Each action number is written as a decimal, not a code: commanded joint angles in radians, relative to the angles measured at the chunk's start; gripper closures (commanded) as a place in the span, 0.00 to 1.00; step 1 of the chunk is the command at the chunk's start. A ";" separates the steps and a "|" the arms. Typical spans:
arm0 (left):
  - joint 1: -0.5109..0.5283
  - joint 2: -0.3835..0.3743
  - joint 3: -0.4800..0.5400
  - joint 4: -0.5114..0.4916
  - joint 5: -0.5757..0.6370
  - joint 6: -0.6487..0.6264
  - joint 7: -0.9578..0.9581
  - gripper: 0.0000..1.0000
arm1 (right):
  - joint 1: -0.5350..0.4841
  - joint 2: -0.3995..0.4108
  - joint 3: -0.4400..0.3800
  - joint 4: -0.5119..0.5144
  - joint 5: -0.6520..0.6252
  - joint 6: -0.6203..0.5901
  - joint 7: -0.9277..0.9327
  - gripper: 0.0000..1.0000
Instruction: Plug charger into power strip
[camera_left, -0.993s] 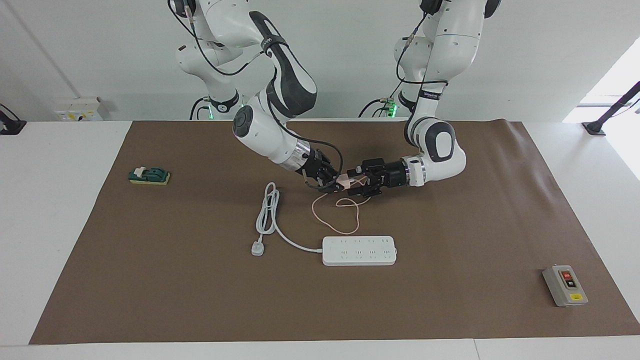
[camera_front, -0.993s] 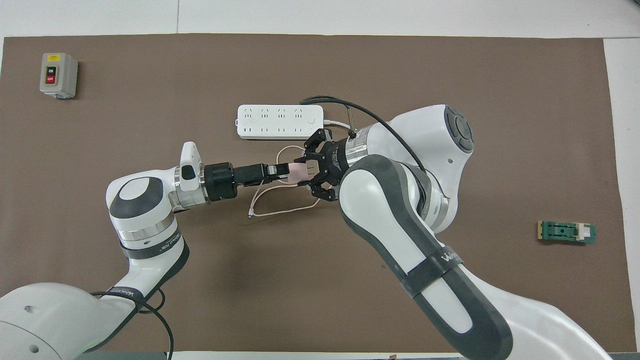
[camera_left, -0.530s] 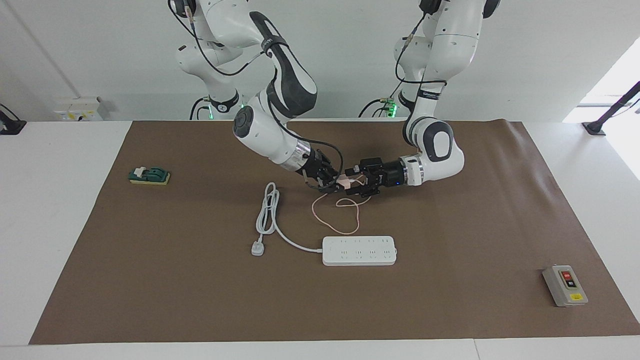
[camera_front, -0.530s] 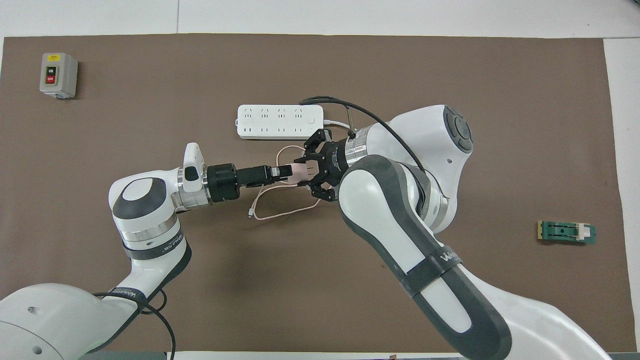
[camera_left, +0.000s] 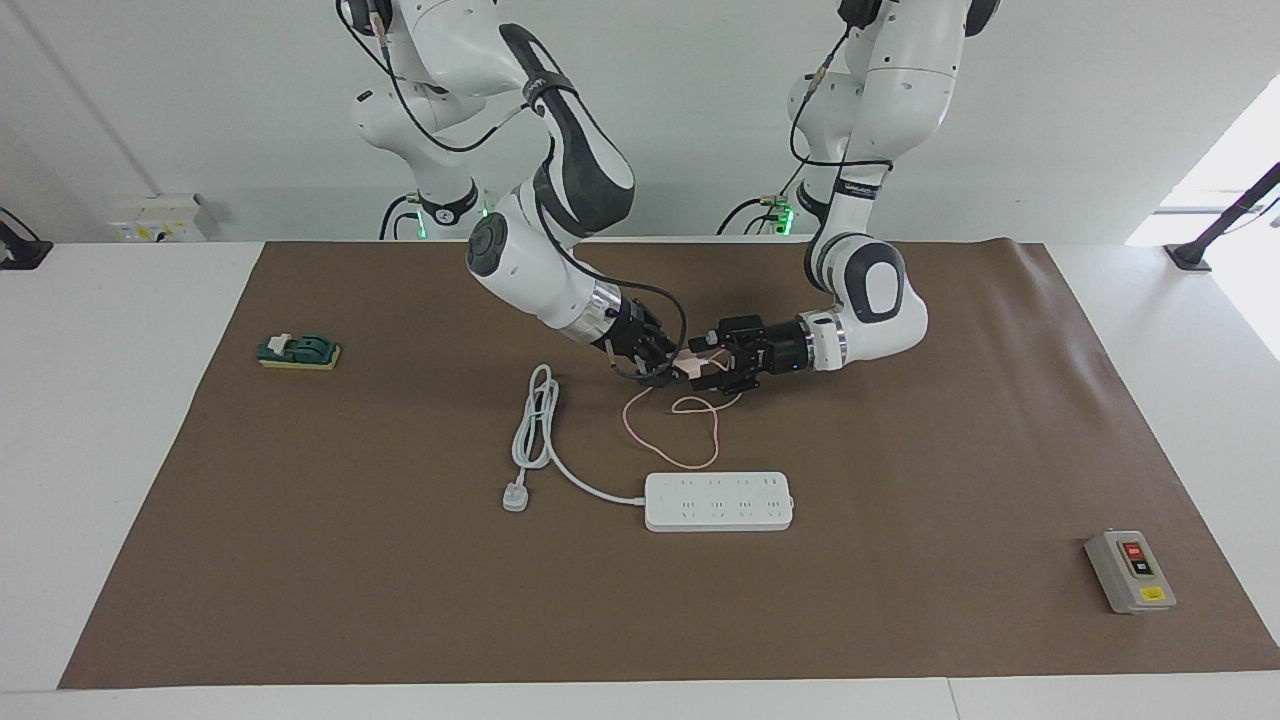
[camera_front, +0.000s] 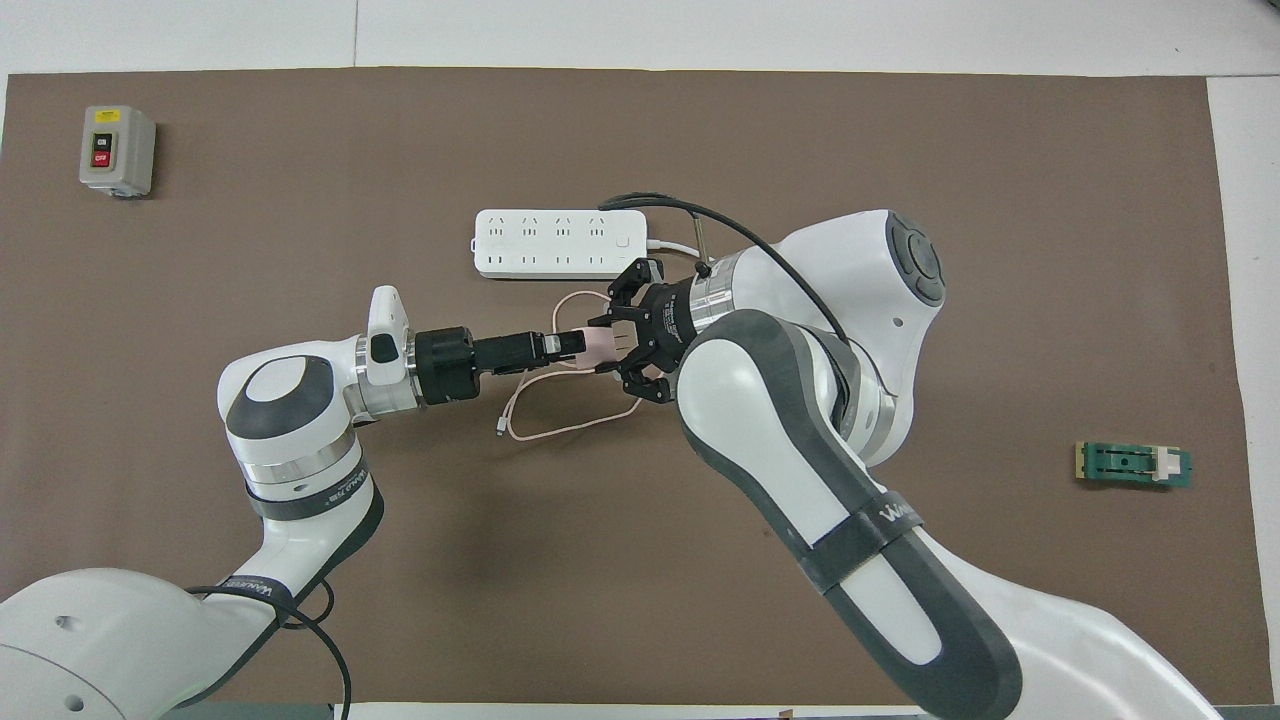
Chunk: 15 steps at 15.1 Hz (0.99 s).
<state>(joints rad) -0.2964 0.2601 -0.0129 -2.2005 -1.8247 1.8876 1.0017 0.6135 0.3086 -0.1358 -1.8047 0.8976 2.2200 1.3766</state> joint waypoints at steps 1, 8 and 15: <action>-0.015 -0.035 0.010 -0.019 0.002 0.018 0.008 0.00 | 0.000 0.004 0.001 0.011 -0.023 -0.005 0.007 1.00; -0.015 -0.028 0.010 -0.019 0.001 0.018 0.008 0.00 | 0.000 0.006 0.001 0.011 -0.025 -0.003 0.007 1.00; -0.010 -0.030 0.010 -0.019 0.002 0.019 0.012 0.47 | 0.000 0.006 0.001 0.010 -0.023 -0.002 0.007 1.00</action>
<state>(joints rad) -0.2964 0.2501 -0.0117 -2.2033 -1.8247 1.8891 1.0018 0.6135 0.3091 -0.1359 -1.8047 0.8976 2.2200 1.3766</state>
